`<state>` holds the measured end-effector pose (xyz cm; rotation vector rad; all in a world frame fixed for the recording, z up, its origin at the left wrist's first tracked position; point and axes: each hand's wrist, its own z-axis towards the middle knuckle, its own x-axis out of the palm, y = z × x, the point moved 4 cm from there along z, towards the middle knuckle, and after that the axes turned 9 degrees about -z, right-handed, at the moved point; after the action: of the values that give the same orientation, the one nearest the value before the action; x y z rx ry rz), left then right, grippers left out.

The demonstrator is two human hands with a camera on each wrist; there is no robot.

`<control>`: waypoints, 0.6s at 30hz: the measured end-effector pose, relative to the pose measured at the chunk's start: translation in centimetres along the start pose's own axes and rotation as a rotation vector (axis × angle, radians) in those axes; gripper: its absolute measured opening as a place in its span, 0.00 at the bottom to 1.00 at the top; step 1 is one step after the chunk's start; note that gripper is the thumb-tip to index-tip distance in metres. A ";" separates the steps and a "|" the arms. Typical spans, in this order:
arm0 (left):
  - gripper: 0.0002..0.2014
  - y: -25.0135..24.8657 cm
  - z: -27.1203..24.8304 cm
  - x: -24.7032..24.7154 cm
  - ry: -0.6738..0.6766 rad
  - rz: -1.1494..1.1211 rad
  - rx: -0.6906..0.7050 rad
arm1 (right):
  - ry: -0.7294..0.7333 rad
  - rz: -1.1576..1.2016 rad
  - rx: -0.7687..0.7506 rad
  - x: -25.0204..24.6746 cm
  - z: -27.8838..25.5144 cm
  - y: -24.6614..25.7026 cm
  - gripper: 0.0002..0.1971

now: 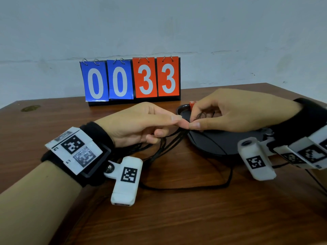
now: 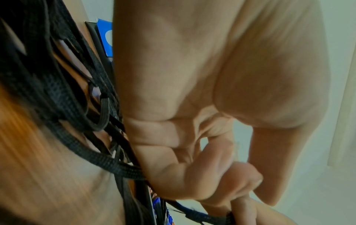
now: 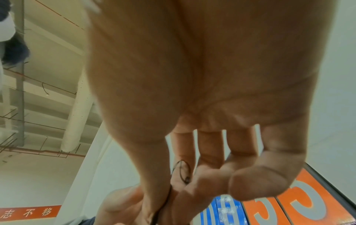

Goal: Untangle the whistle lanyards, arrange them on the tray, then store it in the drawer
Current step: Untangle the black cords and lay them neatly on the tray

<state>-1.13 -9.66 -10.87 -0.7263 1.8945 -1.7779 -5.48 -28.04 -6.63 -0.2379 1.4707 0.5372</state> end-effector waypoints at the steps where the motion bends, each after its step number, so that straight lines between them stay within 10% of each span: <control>1: 0.20 0.0 0.0 -0.1 0.000 0.000 0.004 | -0.005 0.008 -0.002 0.0 0.0 0.1 0.08; 12: 0.14 0.3 0.3 -1.7 -0.217 0.005 -0.074 | -0.226 0.145 0.095 -1.0 0.0 -0.5 0.09; 18: 0.21 -0.3 -0.1 -0.6 -0.002 -0.076 -0.015 | -0.338 0.222 0.103 -1.3 0.0 -0.5 0.09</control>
<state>-0.75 -9.19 -10.62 -0.8152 1.9045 -1.8101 -5.22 -28.72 -5.42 0.0968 1.1963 0.6437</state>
